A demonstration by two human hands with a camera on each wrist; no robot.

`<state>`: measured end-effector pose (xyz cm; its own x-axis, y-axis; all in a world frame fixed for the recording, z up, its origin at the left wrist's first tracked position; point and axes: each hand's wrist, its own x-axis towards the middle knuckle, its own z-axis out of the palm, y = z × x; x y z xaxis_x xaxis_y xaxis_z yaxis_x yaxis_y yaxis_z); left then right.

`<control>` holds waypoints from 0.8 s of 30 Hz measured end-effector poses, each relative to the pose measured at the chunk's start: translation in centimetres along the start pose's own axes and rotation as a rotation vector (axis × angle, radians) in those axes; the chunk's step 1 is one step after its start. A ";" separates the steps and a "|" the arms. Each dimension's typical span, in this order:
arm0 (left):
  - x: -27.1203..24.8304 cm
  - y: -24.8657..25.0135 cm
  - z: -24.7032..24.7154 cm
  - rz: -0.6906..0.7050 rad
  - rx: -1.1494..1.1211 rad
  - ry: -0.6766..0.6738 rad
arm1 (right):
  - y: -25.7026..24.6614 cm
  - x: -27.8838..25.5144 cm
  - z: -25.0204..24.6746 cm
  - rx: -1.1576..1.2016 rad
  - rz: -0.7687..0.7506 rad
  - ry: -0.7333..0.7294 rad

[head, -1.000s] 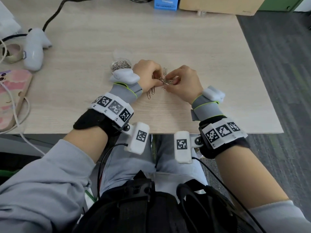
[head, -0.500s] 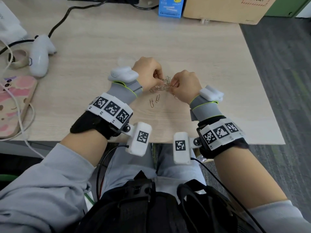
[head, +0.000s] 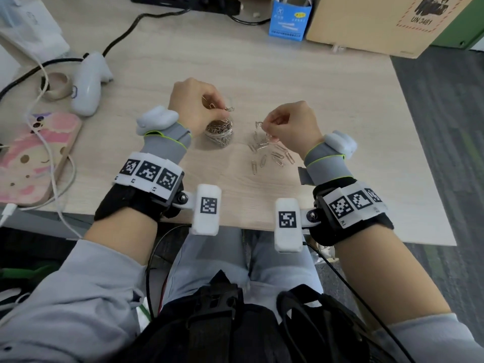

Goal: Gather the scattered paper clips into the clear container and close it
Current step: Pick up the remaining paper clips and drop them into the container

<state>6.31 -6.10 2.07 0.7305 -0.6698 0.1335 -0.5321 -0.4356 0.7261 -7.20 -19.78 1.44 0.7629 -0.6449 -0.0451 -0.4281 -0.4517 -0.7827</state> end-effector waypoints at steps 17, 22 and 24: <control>-1.0 -1.4 -1.5 0.023 -0.117 0.040 | -5.3 1.6 4.0 0.079 -0.081 -0.107; -1.2 -1.7 -1.3 0.004 -0.104 0.048 | -5.0 1.7 3.8 0.139 -0.039 -0.125; -1.2 -1.9 -1.0 -0.006 -0.070 0.047 | -4.6 1.7 3.7 0.200 -0.020 -0.073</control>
<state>6.86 -3.83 1.16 0.7537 -0.6376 0.1592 -0.4975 -0.3954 0.7721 -2.14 -16.53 2.66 0.8066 -0.5872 -0.0672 -0.3131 -0.3280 -0.8913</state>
